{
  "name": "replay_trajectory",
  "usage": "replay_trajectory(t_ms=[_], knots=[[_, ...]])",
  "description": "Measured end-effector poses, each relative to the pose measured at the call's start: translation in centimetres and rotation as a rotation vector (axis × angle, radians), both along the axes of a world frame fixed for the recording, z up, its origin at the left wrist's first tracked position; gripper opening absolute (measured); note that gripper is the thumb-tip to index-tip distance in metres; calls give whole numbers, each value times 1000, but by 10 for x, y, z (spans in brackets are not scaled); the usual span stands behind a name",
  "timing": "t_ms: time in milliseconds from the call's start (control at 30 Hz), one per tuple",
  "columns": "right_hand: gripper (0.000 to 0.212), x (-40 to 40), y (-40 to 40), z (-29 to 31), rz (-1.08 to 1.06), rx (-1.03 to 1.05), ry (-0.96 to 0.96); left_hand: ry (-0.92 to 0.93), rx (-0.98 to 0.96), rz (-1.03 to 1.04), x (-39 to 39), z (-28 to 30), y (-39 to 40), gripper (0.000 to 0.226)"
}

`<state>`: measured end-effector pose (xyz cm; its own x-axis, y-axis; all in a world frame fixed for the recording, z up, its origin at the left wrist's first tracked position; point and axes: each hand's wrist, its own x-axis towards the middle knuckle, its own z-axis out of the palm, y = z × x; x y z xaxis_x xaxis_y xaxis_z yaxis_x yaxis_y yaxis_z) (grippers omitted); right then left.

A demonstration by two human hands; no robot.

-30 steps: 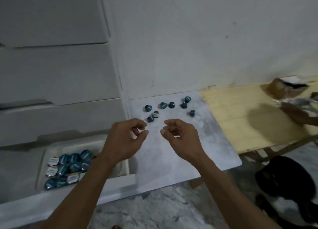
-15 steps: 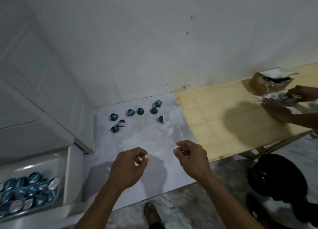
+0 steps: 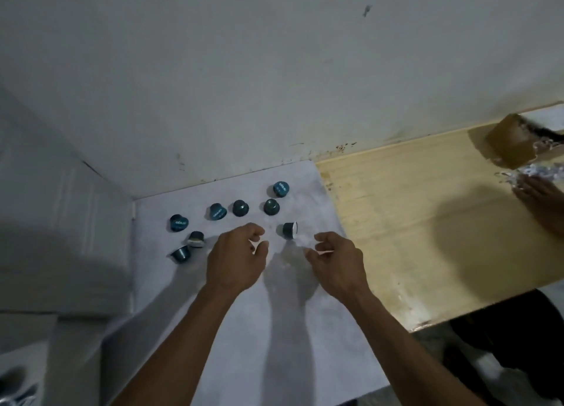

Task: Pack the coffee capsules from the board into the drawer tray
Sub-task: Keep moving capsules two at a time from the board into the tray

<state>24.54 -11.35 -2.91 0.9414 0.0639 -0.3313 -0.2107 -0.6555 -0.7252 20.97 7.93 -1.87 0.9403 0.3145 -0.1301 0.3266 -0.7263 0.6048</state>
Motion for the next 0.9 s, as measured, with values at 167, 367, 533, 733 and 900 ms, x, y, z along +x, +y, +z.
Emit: replay_trajectory(t_ms=[167,367,533,733,900], knots=[[48,30,21,-28,12,20,-33,-55,47,40,59,-19,-8,32],[35,40,28,-66,178,-32,-213,-70,89,29,100,-48,-20,49],[50,37,32,-81,179,9,-359,-48,159,25,113,-62,-23,52],[25,43,36,-96,118,91,-523,-65,197,20,126,-74,-24,44],[34,48,48,-126,136,-26,-426,-128,185,43,127,-79,-23,34]])
